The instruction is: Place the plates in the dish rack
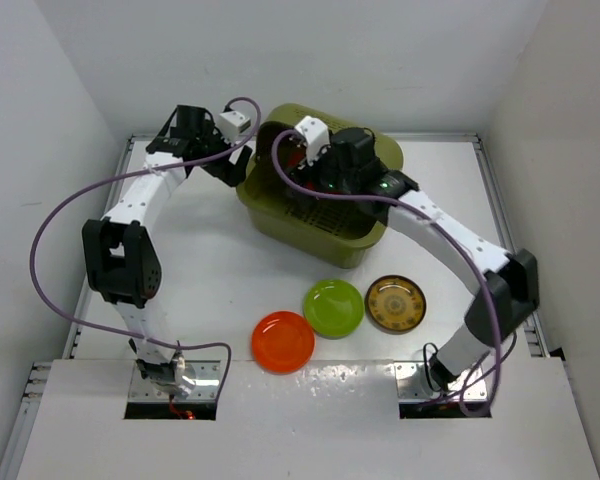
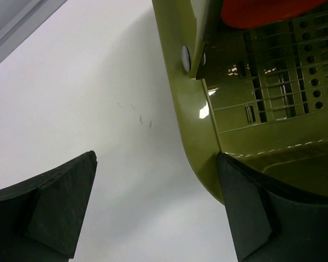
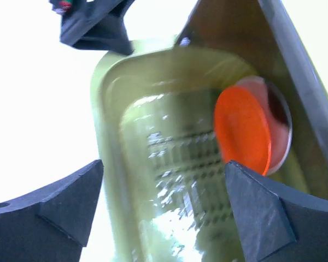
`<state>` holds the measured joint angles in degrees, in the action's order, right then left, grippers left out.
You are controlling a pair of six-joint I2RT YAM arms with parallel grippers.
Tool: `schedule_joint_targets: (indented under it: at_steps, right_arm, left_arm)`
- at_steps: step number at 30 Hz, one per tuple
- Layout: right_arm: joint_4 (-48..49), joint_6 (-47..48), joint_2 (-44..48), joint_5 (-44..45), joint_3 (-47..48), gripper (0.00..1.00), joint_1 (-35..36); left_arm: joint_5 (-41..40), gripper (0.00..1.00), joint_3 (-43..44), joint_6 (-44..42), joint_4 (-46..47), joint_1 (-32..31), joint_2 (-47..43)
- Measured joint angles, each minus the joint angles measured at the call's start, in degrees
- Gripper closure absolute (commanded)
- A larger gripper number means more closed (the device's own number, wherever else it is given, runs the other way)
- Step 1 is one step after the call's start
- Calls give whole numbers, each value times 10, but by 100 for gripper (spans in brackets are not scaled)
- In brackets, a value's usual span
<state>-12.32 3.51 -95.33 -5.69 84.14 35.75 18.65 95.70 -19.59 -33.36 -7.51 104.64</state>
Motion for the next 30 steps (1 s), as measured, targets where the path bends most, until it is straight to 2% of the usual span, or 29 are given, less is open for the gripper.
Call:
schedule_joint_targets:
  at_steps: [1,7,10,11,14,16,19,24,27,30]
  right_arm:
    - [-18,-13,24,-6,-9,1,-1]
    - [-126,-127,233,-17,-131,2,-22]
    - [-150,-211,362,17,-229,12,-39]
    - [-165,-237,399,37,-254,24,-43]
    - [-212,-316,475,104,-300,33,-52]
    - [-250,-362,492,144,-308,33,-61]
    - [-328,-429,468,203,-308,19,-84]
    - [-389,-487,435,236,-337,10,-152]
    - [-388,-489,423,226,-371,13,-220]
    - [-360,-481,382,195,-414,23,-283]
  left_arm:
    - [-1,4,-5,-1,1,0,-4]
    - [-12,3,-57,0,16,-5,-46]
    - [-31,3,-84,9,23,-15,-70]
    - [-37,3,-92,10,23,-20,-78]
    - [-55,2,-117,15,25,-40,-104]
    - [-66,0,-131,20,25,-57,-120]
    - [-85,0,-141,26,26,-83,-139]
    - [-117,0,-160,43,27,-113,-183]
    - [-133,0,-174,54,26,-126,-212]
    - [-145,0,-189,61,22,-138,-236]
